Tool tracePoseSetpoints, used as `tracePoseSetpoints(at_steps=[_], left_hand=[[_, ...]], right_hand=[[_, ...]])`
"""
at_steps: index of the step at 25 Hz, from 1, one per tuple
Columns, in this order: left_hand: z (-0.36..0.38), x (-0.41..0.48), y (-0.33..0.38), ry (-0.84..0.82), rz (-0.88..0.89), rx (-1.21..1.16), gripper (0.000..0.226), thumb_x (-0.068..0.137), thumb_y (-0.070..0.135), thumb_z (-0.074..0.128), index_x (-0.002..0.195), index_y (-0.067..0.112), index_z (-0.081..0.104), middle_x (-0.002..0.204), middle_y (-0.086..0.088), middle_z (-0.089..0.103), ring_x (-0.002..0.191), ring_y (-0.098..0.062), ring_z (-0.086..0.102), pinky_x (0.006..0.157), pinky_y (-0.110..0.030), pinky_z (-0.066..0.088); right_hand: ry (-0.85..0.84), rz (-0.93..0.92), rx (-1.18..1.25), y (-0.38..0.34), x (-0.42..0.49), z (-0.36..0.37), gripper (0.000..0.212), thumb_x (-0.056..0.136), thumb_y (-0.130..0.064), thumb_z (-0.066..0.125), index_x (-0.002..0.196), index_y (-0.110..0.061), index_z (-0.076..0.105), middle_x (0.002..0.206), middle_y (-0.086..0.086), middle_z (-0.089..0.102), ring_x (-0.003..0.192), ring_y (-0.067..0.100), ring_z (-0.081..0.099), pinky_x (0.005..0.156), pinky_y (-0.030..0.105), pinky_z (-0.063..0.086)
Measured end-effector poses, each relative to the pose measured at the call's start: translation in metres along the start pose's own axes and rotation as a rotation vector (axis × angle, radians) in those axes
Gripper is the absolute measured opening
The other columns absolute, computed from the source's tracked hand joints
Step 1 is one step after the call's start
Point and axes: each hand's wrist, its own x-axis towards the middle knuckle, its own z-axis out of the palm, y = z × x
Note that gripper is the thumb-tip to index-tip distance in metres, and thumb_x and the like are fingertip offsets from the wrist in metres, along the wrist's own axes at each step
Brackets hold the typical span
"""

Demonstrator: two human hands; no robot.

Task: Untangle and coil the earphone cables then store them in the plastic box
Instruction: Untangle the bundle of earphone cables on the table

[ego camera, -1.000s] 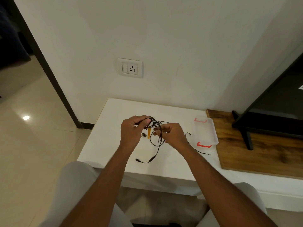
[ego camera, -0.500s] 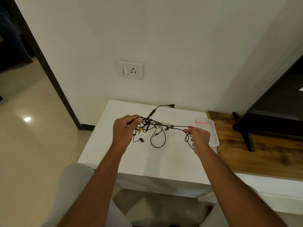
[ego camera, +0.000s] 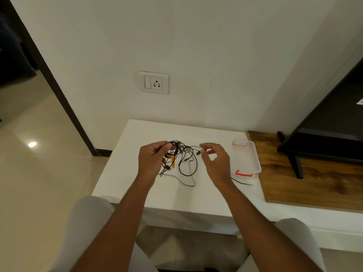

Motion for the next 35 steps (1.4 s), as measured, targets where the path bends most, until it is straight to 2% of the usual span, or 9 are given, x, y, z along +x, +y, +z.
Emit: tracePoseSetpoints(at_steps=[2, 6, 10, 13, 16, 19, 24, 29, 35], left_hand=[[0.002, -0.002, 0.000, 0.004, -0.017, -0.001, 0.012, 0.090, 0.010, 0.065, 0.094, 0.007, 0.076, 0.083, -0.006, 0.076, 0.061, -0.010, 0.061, 0.048, -0.023, 0.048], [0.004, -0.005, -0.001, 0.021, -0.033, -0.026, 0.011, 0.090, 0.010, 0.065, 0.093, 0.008, 0.076, 0.081, -0.006, 0.077, 0.063, -0.016, 0.067, 0.053, -0.025, 0.052], [0.005, -0.006, -0.003, -0.003, -0.046, -0.012, 0.011, 0.090, 0.010, 0.066, 0.093, 0.009, 0.076, 0.080, -0.004, 0.077, 0.067, -0.022, 0.067, 0.047, -0.024, 0.049], [0.007, -0.006, -0.003, 0.028, -0.055, 0.013, 0.010, 0.089, 0.010, 0.067, 0.093, 0.008, 0.076, 0.078, -0.003, 0.077, 0.064, -0.016, 0.068, 0.048, -0.023, 0.050], [0.007, -0.006, -0.006, 0.070, -0.054, 0.046, 0.011, 0.087, 0.011, 0.070, 0.094, 0.006, 0.077, 0.077, -0.006, 0.076, 0.064, -0.020, 0.072, 0.054, -0.030, 0.057], [0.008, -0.006, -0.007, 0.076, -0.052, 0.031, 0.013, 0.085, 0.010, 0.073, 0.095, 0.002, 0.077, 0.075, -0.012, 0.075, 0.062, -0.027, 0.072, 0.059, -0.037, 0.061], [0.020, -0.015, -0.001, -0.018, -0.060, -0.082, 0.010, 0.086, 0.002, 0.071, 0.086, 0.011, 0.075, 0.073, -0.009, 0.075, 0.064, -0.022, 0.073, 0.059, -0.032, 0.061], [0.020, -0.018, -0.002, 0.029, -0.093, -0.131, 0.009, 0.090, 0.004, 0.066, 0.089, 0.007, 0.074, 0.073, -0.009, 0.074, 0.060, -0.022, 0.072, 0.053, -0.027, 0.058], [0.018, -0.014, -0.004, 0.110, -0.199, -0.168, 0.015, 0.088, 0.011, 0.070, 0.091, -0.004, 0.072, 0.074, -0.017, 0.071, 0.057, -0.026, 0.070, 0.049, -0.028, 0.055]], right_hand=[[-0.107, -0.058, 0.048, -0.022, -0.013, 0.013, 0.007, 0.087, -0.026, 0.071, 0.092, -0.026, 0.074, 0.085, -0.014, 0.072, 0.077, 0.002, 0.063, 0.067, 0.013, 0.044], [-0.224, 0.155, 0.006, -0.031, -0.030, 0.034, 0.026, 0.074, -0.056, 0.075, 0.085, -0.032, 0.075, 0.079, -0.021, 0.072, 0.078, -0.002, 0.068, 0.073, 0.030, 0.055], [-0.140, 0.224, 0.074, -0.028, -0.033, 0.038, 0.009, 0.081, -0.038, 0.075, 0.083, -0.030, 0.076, 0.078, -0.020, 0.073, 0.077, -0.003, 0.068, 0.077, 0.036, 0.058], [-0.111, 0.161, -0.008, -0.029, -0.034, 0.035, 0.004, 0.085, -0.034, 0.072, 0.084, -0.032, 0.075, 0.078, -0.022, 0.071, 0.076, -0.005, 0.066, 0.070, 0.023, 0.052], [-0.174, -0.069, 0.009, -0.030, -0.030, 0.026, 0.007, 0.089, -0.025, 0.069, 0.093, -0.024, 0.075, 0.087, -0.019, 0.071, 0.087, -0.004, 0.062, 0.076, 0.006, 0.040], [-0.216, -0.272, -0.076, -0.031, -0.023, 0.016, 0.012, 0.091, -0.024, 0.066, 0.098, -0.021, 0.075, 0.094, -0.013, 0.072, 0.088, -0.005, 0.059, 0.084, 0.015, 0.044], [-0.195, -0.092, -0.140, -0.033, -0.013, 0.012, 0.008, 0.090, -0.026, 0.066, 0.094, -0.027, 0.073, 0.092, -0.014, 0.071, 0.079, 0.002, 0.061, 0.081, 0.032, 0.051], [-0.298, -0.264, -0.498, -0.038, -0.014, 0.006, 0.023, 0.098, -0.027, 0.054, 0.109, -0.039, 0.070, 0.092, -0.014, 0.064, 0.084, 0.005, 0.052, 0.080, 0.029, 0.033], [-0.234, -0.243, -0.345, -0.033, -0.019, 0.005, 0.025, 0.098, -0.019, 0.055, 0.103, -0.036, 0.072, 0.080, -0.016, 0.050, 0.079, 0.004, 0.048, 0.081, 0.035, 0.043]])
